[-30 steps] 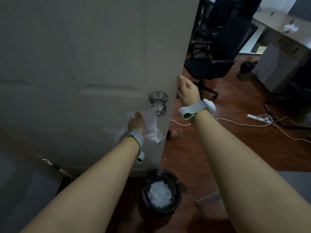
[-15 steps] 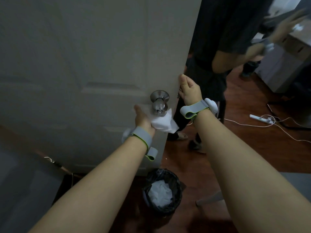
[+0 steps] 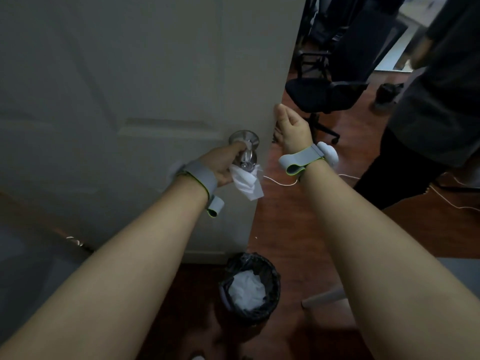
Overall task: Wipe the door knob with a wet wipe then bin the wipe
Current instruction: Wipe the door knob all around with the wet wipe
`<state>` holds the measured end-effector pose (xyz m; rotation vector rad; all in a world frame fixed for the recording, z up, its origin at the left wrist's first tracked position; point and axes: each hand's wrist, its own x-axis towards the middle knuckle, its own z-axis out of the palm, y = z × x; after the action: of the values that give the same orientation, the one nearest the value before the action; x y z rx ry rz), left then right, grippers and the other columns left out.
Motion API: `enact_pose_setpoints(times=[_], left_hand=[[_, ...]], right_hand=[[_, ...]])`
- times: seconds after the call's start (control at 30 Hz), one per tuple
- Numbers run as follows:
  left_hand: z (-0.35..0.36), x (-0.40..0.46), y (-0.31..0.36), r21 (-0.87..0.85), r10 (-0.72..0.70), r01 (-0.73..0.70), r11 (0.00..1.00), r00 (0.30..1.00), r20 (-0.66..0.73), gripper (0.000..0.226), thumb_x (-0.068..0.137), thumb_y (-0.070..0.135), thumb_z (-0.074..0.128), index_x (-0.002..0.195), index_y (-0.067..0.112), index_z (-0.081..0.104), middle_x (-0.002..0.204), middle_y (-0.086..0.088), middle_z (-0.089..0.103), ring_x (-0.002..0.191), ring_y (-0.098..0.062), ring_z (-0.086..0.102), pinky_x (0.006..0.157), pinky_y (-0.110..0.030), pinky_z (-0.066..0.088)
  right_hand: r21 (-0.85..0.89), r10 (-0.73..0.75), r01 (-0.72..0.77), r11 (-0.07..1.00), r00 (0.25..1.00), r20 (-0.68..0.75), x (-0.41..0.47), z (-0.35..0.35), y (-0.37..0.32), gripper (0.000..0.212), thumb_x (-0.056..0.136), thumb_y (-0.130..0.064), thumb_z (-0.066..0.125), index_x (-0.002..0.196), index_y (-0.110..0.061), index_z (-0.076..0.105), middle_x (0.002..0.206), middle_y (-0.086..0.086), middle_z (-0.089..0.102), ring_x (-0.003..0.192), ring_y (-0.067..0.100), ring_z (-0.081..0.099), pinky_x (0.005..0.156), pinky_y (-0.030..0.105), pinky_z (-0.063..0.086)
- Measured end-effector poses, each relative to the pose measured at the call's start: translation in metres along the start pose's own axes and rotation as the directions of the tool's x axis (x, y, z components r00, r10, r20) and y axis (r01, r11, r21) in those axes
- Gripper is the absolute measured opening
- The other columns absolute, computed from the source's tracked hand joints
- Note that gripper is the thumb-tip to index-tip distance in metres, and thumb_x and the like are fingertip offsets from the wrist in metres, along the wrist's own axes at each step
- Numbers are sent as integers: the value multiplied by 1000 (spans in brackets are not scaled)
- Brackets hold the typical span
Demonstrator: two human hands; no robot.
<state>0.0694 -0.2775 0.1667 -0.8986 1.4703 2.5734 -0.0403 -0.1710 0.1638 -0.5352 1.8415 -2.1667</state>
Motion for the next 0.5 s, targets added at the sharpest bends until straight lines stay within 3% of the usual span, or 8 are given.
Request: enact_pose_setpoints(times=[0.1, 0.17, 0.23, 0.3, 0.4, 0.43, 0.5], left_hand=[[-3, 2, -6, -75, 7, -9, 997, 1000, -22, 17, 98, 15, 40, 104, 4, 52, 84, -15, 54, 72, -22, 54, 66, -31, 54], [-5, 3, -18, -58, 17, -24, 998, 993, -113, 20, 97, 11, 36, 96, 4, 55, 87, -17, 54, 74, -25, 55, 77, -33, 51], [-6, 4, -34, -92, 52, -77, 993, 969, -242, 27, 92, 6, 42, 107, -5, 61, 105, -27, 62, 88, -33, 60, 89, -40, 48], [-6, 4, -50, -66, 131, -173, 983, 902, -410, 34, 86, 7, 49, 115, -7, 60, 116, -27, 63, 93, -33, 64, 85, -39, 52], [-6, 2, -66, 95, 321, -331, 939, 741, -590, 29, 89, 19, 45, 110, 3, 58, 110, -21, 67, 71, -25, 69, 68, -27, 57], [-3, -1, -68, 72, 348, -381, 922, 732, -586, 36, 88, 24, 41, 115, 3, 55, 112, -22, 66, 77, -30, 70, 73, -33, 58], [0, -4, -71, -63, 338, -438, 897, 769, -543, 52, 87, 36, 39, 127, 4, 51, 130, -22, 58, 112, -39, 60, 100, -50, 47]], right_hand=[[-1, -16, 16, 1000, 1000, -18, 0, 2, 0, 41, 95, -31, 52, 123, -2, 58, 99, 16, 62, 89, 27, 51, 75, 40, 43], [-4, -19, 19, 1000, 999, -27, 0, 2, 0, 41, 95, -31, 52, 123, -3, 58, 96, 18, 60, 87, 28, 46, 76, 42, 40], [1, -18, 18, 1000, 999, -41, -1, 2, -1, 39, 95, -31, 52, 122, -4, 59, 97, 17, 61, 88, 27, 47, 75, 40, 41], [24, -21, 22, 999, 999, -31, -3, 2, -1, 32, 95, -31, 51, 116, -10, 63, 95, 15, 63, 88, 27, 47, 69, 37, 44], [41, -32, 32, 999, 999, -18, -3, 4, -2, 28, 96, -29, 50, 113, -12, 64, 93, 16, 57, 86, 26, 42, 62, 32, 38], [34, -31, 32, 999, 999, -24, -2, 4, -2, 29, 97, -28, 49, 115, -10, 63, 93, 17, 55, 83, 26, 40, 62, 33, 35], [24, -29, 30, 999, 999, -23, -2, 4, -3, 27, 97, -27, 48, 114, -12, 63, 93, 17, 53, 84, 26, 39, 65, 36, 34]])
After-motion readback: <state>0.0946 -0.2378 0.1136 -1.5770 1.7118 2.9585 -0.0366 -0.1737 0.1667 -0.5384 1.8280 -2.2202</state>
